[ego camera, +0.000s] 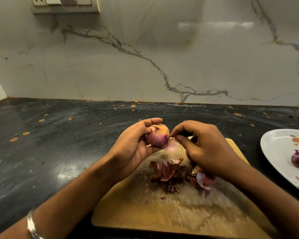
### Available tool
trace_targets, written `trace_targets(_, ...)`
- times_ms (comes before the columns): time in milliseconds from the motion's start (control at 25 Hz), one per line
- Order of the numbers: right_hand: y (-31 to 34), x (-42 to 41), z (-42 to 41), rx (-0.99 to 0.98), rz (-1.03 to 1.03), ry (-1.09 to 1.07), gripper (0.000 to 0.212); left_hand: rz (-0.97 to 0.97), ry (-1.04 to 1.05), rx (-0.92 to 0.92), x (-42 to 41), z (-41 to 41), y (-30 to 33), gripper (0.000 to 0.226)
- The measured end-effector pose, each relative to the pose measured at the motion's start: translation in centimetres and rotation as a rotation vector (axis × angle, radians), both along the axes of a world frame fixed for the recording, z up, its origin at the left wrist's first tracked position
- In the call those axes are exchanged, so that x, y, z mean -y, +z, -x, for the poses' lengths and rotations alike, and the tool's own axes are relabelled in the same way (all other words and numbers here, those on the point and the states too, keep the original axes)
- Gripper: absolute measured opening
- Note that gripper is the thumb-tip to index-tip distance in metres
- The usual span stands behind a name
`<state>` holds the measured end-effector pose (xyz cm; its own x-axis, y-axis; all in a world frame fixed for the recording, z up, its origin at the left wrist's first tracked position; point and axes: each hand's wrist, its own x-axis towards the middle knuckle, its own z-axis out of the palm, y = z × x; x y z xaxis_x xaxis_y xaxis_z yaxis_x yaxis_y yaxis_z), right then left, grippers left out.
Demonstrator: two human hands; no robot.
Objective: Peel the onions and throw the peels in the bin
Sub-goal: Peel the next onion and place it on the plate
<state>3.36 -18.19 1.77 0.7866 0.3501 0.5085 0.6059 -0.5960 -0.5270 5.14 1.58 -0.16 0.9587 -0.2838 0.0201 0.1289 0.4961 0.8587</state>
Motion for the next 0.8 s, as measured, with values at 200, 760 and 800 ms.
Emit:
trace_targets(200,0.1,0.1,0.2,0.019,-0.147,0.002,0.014,-0.062,-0.025,0.054,0.1,0.4,0.2,0.032)
trace_targets(760,-0.5,-0.5,0.0,0.256,0.063,-0.092,0.009,-0.344,0.059,0.234,0.6,1.4,-0.3,0.059)
trace_targets(800,-0.4,-0.6,0.0,0.277,0.067,-0.102,0.009,-0.345,0.062,0.244,0.7,1.5,-0.3,0.057)
